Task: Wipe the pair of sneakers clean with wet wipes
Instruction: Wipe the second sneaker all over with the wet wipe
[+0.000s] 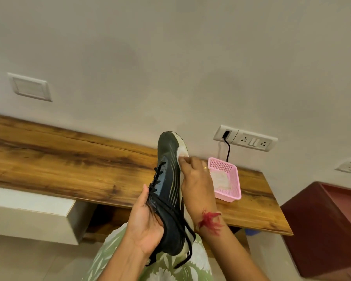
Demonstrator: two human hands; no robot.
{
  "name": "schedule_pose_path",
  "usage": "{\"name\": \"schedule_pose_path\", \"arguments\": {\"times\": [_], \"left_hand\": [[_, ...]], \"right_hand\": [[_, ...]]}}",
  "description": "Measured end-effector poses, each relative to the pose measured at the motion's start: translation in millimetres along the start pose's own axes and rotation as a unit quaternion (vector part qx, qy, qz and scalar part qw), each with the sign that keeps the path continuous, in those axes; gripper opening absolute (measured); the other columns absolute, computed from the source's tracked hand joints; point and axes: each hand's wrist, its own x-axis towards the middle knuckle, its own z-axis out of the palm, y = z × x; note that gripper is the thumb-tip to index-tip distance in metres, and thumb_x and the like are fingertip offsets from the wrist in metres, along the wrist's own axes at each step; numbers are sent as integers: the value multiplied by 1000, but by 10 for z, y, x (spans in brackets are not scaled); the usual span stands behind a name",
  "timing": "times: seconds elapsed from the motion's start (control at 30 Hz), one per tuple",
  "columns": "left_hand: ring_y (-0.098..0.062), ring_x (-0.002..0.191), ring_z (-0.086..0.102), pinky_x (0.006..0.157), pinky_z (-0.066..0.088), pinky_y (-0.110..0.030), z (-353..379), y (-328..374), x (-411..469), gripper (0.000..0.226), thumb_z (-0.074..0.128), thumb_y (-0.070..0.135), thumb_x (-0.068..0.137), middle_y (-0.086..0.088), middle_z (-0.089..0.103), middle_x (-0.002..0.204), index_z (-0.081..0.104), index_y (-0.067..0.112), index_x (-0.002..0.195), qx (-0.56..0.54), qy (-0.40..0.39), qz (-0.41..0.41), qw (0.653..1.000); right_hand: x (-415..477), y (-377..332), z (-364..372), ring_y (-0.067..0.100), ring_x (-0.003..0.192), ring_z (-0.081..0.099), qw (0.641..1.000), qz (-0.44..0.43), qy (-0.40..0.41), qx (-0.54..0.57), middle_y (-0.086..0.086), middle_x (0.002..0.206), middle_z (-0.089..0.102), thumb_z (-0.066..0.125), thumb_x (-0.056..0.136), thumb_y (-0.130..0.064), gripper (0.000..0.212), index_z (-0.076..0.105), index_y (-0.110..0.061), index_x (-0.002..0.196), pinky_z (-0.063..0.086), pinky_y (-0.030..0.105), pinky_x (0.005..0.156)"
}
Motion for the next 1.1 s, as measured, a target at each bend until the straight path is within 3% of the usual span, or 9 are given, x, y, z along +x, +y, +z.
{"name": "schedule_pose_path", "arguments": {"times": [0.17,0.3,0.37,0.47,0.6,0.7,0.87,0.97,1.1], "left_hand": [[-33,92,70,79,55,-51,-51,27,26,54,44,44,95,-23,66,114,70,-1,109,-43,-10,-14,999],[-31,110,61,84,51,-54,-114,103,62,55,45,46,94,-21,62,125,61,5,126,-37,-17,-6,999],[-32,111,60,86,51,-54,-100,106,62,55,45,48,94,-22,61,125,60,6,127,-31,-25,-10,999],[-34,112,59,97,48,-49,-35,56,40,56,45,49,94,-23,62,123,61,5,125,1,-23,-13,1000],[-36,116,57,102,39,-49,23,0,-3,57,46,49,92,-24,62,122,62,4,123,17,-16,-15,1000],[-35,113,58,98,42,-48,24,-6,-40,55,47,47,92,-24,64,119,63,4,121,4,-9,-16,1000],[-34,108,60,92,44,-47,-23,-75,-52,56,48,48,91,-23,65,117,63,3,121,-5,6,-37,999],[-33,93,69,89,45,-46,-1,-106,-71,55,46,47,93,-22,68,111,65,1,116,-14,-2,-43,999],[-34,86,71,90,46,-46,-7,-111,-73,55,45,46,94,-23,67,111,64,0,117,-29,-6,-42,999]], "right_hand": [[-420,-67,12,25,89,58,998,6,-52,35,5,104,62,65,73,8,47,64,-10,116,54,35,74],[-360,13,-317,6,101,54,968,84,-169,166,-4,113,61,49,90,-1,38,63,-20,119,40,12,87],[-116,60,-481,0,99,53,966,119,-103,204,-7,112,62,51,89,-2,35,65,-21,115,40,10,88],[334,1,-484,13,102,53,990,51,16,128,-1,108,63,52,87,1,34,66,-13,115,37,16,86],[611,-116,-220,34,110,54,998,-57,20,21,15,115,63,59,81,6,37,62,-2,118,47,40,86],[511,-157,-142,30,125,46,997,-73,-29,-20,14,134,52,52,87,5,46,50,-4,132,39,36,100],[248,-131,-125,30,94,66,997,-58,16,-53,14,103,69,78,57,9,50,69,-1,105,54,36,76],[89,-129,-170,25,92,68,997,-45,2,-61,10,101,70,86,47,3,58,71,-4,102,55,32,74],[-100,-84,-201,27,99,65,999,-37,-12,-30,12,109,68,82,55,7,57,68,-4,109,54,36,78]]}}
